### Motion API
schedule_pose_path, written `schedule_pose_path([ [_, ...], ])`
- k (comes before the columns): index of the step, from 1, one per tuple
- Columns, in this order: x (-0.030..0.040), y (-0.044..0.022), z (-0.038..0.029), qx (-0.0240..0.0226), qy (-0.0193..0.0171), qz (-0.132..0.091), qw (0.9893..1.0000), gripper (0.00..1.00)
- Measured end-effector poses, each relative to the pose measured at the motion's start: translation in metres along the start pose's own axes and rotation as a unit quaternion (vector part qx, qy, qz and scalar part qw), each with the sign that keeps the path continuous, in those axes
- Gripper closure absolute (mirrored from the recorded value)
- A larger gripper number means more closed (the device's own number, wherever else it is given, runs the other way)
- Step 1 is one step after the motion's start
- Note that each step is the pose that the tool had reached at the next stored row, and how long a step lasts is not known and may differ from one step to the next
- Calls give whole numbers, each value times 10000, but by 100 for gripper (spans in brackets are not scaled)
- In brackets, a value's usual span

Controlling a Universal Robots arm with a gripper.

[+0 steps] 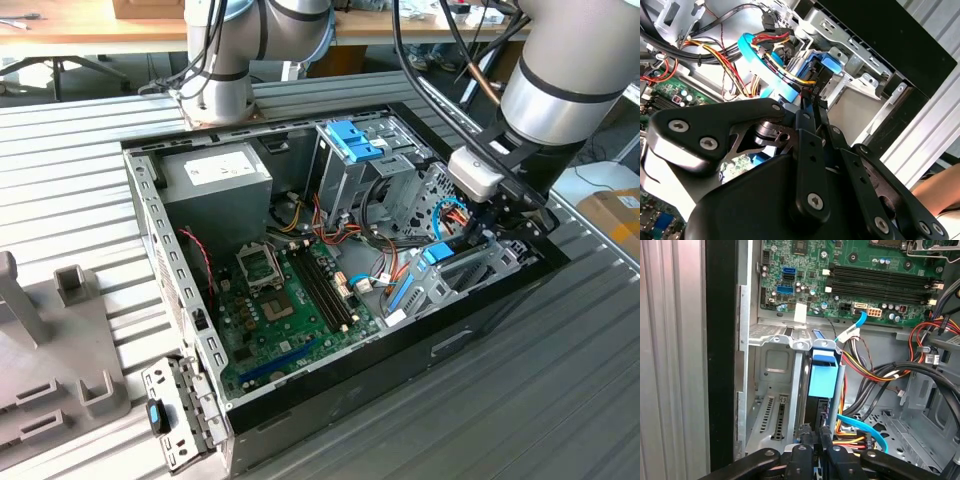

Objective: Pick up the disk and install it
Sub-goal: 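Insert the disk into the insertion slot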

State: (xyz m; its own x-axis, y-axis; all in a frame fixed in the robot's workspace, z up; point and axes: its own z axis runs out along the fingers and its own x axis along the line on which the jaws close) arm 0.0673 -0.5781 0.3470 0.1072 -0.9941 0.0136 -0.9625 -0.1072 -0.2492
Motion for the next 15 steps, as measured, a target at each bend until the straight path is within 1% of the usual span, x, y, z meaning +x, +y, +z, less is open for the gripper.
schedule_pose_path([
  [1, -1, 1, 1, 0, 6, 23, 10000, 83],
  [2, -2, 3, 3, -2, 31, 118, 9999, 83],
  [4, -3, 4, 4, -3, 50, 190, 9998, 83],
  [6, -3, 4, 4, -3, 52, 200, 9998, 83],
  [9, -38, 3, 8, -3, 50, 202, 9998, 83],
  [11, -64, 4, 24, -3, 49, 204, 9998, 83],
  [13, -74, 6, 36, -3, 50, 210, 9998, 83],
  [15, -72, -24, 43, -3, 52, 214, 9998, 83],
])
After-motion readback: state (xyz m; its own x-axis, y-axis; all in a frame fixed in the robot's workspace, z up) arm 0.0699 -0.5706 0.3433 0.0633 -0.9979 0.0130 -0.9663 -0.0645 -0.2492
